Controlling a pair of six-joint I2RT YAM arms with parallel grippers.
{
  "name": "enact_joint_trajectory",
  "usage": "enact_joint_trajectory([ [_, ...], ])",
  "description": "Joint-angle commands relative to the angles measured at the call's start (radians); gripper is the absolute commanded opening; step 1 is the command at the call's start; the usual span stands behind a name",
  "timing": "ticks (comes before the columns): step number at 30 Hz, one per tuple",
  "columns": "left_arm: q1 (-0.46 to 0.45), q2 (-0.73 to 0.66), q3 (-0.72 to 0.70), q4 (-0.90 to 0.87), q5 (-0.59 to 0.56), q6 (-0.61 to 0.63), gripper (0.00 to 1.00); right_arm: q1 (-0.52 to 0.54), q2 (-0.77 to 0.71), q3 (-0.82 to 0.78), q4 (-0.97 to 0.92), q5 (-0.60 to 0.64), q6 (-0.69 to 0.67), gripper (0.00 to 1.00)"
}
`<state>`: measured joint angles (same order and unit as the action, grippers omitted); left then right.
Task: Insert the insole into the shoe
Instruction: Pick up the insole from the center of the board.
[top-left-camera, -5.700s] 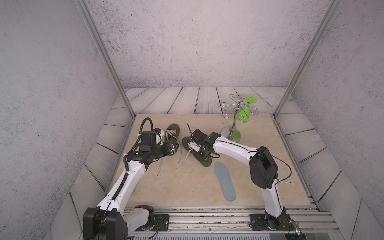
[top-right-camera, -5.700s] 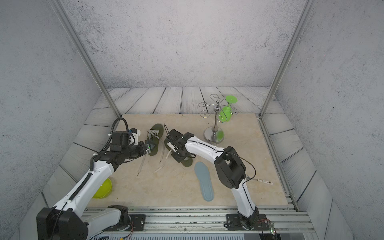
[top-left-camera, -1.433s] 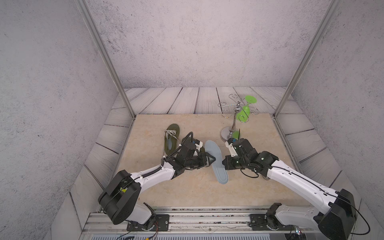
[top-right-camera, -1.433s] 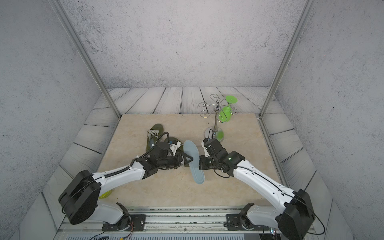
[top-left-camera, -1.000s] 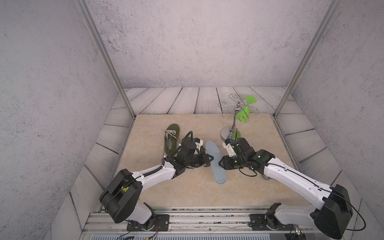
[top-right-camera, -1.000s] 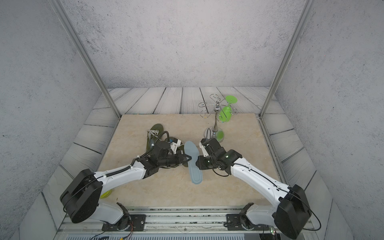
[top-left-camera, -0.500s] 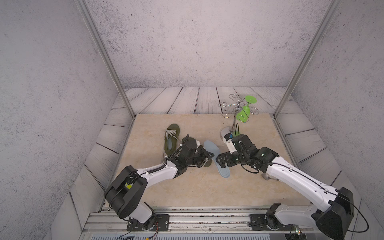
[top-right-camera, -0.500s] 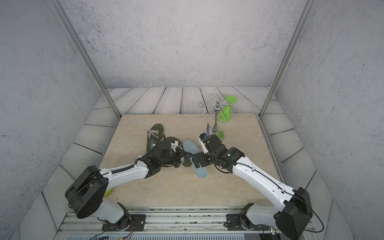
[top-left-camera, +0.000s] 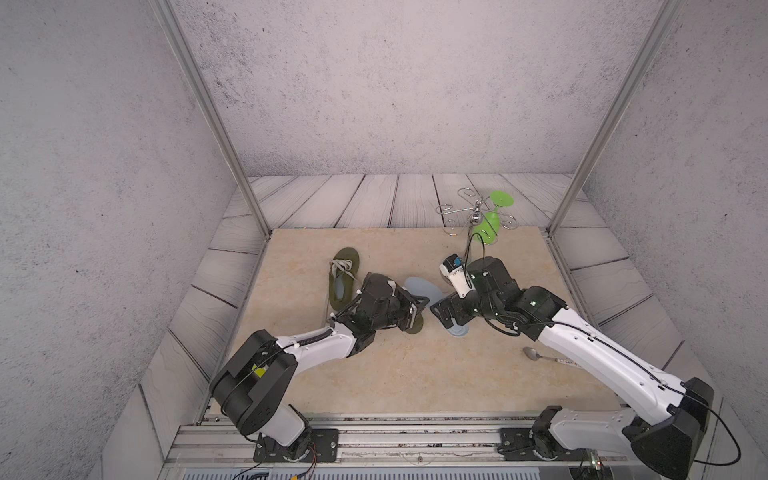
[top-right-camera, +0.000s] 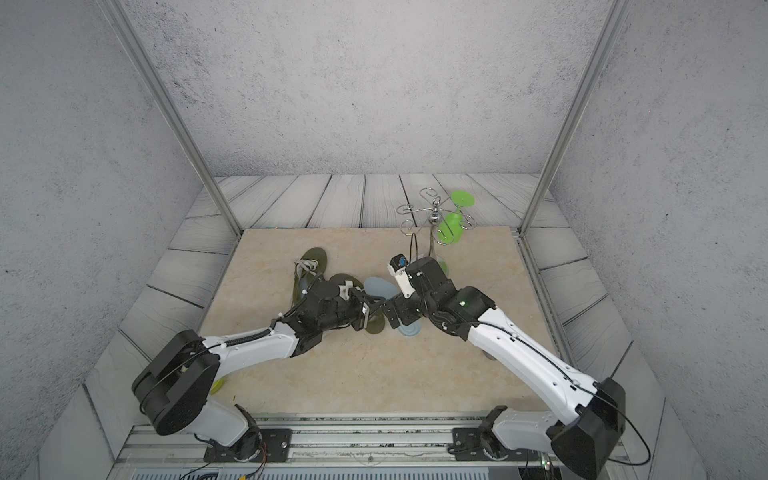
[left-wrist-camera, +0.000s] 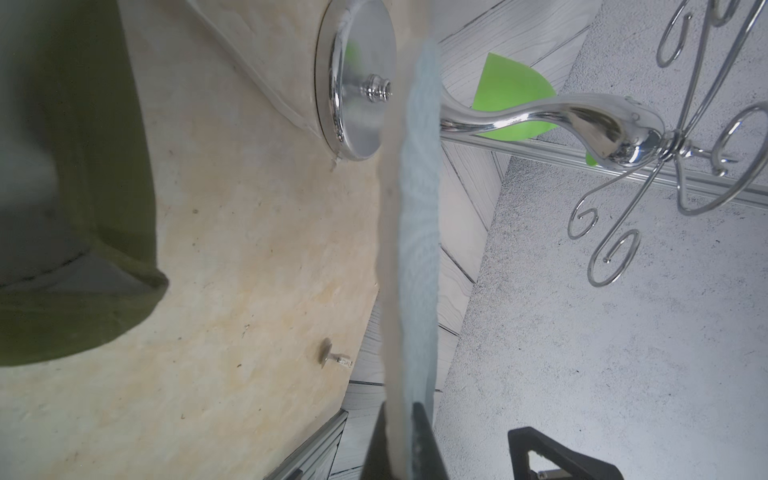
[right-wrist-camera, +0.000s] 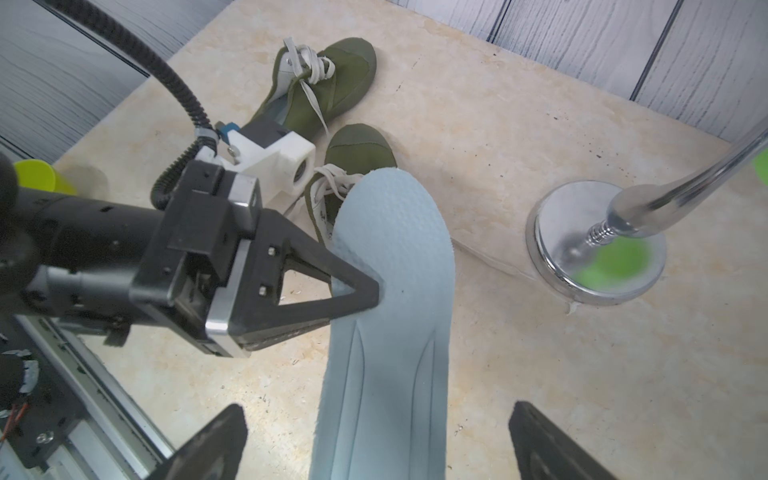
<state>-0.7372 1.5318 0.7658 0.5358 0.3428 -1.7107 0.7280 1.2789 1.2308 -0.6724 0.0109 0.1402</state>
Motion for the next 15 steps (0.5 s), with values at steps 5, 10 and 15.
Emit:
enact_joint_trajectory([
  [5, -0.001, 0.011, -0.003, 0.05, -0.007, -0.061, 0.0, 0.004, 0.117, 0.078, -0.141, 0.055, -0.055, 0.97],
  [10, -0.001, 0.024, -0.022, 0.088, -0.01, -0.083, 0.0, 0.004, 0.129, 0.058, -0.127, 0.012, -0.037, 0.95],
  [15, -0.001, 0.034, -0.014, 0.095, -0.002, -0.075, 0.0, 0.004, 0.142, 0.031, -0.128, -0.037, -0.019, 0.9],
])
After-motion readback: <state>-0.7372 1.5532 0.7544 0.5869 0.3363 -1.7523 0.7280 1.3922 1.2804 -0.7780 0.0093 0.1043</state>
